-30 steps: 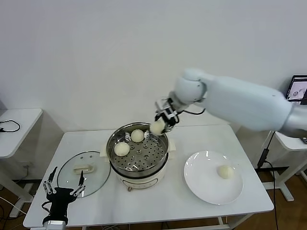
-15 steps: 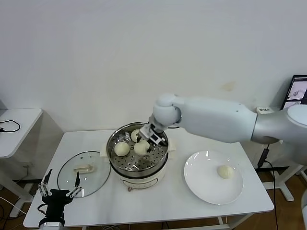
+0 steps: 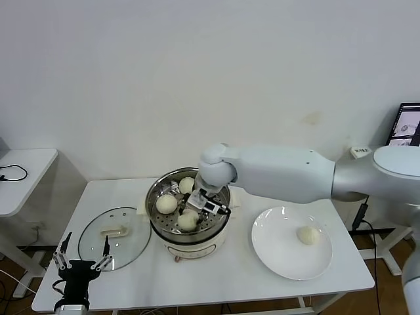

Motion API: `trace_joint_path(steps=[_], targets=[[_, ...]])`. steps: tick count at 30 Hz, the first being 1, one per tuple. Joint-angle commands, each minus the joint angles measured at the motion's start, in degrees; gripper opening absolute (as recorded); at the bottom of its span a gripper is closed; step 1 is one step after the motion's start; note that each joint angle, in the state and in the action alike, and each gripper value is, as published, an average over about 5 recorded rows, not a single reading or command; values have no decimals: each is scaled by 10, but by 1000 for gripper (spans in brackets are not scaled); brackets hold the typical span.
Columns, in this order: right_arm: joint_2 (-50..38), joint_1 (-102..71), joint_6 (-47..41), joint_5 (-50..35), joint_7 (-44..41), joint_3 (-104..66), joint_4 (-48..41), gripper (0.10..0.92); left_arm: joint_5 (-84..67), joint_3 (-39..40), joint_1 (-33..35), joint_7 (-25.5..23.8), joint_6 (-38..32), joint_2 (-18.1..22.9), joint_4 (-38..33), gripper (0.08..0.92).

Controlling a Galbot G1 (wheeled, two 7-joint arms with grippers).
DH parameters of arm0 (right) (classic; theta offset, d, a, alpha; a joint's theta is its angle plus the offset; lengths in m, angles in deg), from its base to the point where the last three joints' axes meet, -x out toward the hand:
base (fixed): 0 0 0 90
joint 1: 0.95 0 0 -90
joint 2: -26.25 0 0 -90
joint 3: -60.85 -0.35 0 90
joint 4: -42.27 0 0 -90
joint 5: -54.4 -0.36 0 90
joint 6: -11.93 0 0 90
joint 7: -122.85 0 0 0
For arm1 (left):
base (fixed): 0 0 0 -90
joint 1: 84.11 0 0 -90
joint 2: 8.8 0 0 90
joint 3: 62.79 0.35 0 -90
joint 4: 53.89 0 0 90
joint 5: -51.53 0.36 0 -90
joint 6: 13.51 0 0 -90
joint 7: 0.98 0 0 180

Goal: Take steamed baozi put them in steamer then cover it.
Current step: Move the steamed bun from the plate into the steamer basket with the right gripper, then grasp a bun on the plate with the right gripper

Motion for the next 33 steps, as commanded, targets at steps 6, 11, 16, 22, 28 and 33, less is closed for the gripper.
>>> trace_joint_path(steps=[6, 11, 16, 22, 28, 33], targets=[[13, 12, 30, 4, -1, 7, -3, 722, 0, 0, -1, 0, -1, -1, 1, 823], [-2, 33, 28, -7, -1, -3, -4, 814, 0, 0, -5, 0, -1, -2, 1, 823], [-40, 59, 6, -25, 2, -20, 0, 822, 0, 1, -7, -1, 0, -5, 1, 823], [-123, 84, -107, -46, -31, -49, 17, 823, 2, 5, -8, -2, 1, -9, -1, 823], [-234, 84, -239, -74, -56, -80, 73, 823, 3, 11, -12, -4, 3, -15, -3, 823], [-336, 62, -289, -60, -54, -70, 129, 823, 7, 21, -15, -6, 4, -18, -4, 823]])
